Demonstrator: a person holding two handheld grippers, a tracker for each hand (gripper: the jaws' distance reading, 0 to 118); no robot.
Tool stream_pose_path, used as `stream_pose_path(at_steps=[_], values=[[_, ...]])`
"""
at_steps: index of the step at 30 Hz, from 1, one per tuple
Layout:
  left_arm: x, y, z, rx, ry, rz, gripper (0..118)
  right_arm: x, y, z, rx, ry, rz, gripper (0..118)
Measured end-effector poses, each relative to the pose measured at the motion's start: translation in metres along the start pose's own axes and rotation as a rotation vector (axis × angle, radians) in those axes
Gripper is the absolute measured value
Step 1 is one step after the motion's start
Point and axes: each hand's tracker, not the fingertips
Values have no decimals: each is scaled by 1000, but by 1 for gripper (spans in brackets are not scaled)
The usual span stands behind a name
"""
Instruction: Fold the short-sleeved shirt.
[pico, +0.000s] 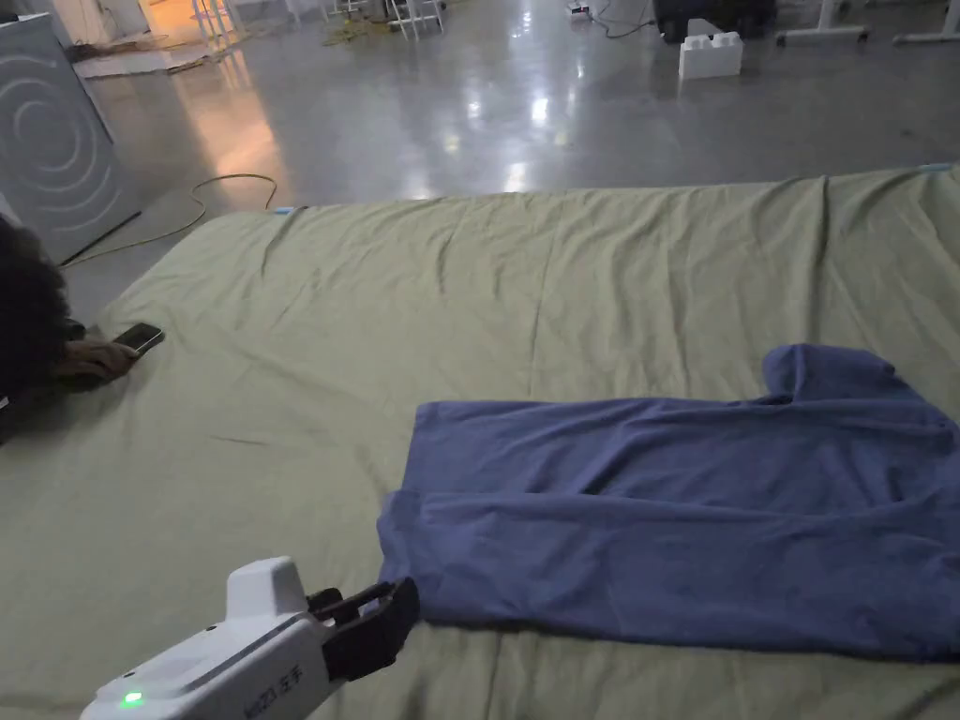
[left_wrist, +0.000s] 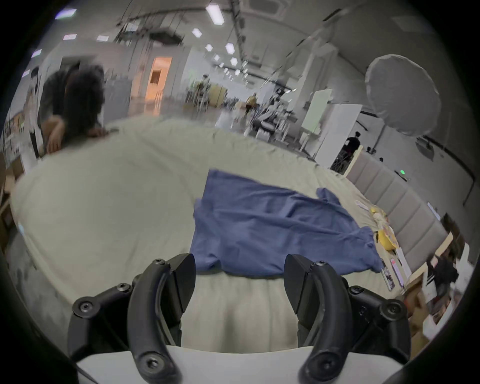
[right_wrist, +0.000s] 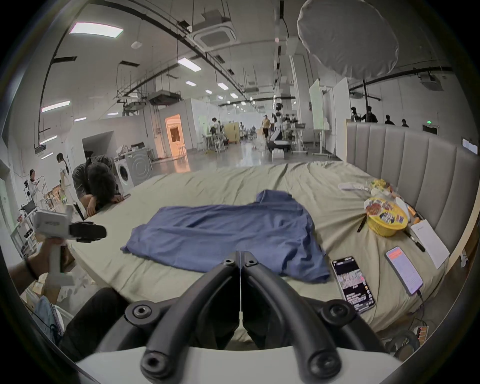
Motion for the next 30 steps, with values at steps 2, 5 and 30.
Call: stream_pose_path(at_steps=[2, 5, 30], values=[[-10, 5, -31, -41, 10, -8, 71, 2, -4, -3, -22, 1, -1, 1], [-16, 6, -76, -111, 45, -75, 70, 9, -12, -6, -56, -6, -19, 1], [16, -3, -107, -215, 146, -272, 14, 105, -61, -205, -333, -253, -88, 17]])
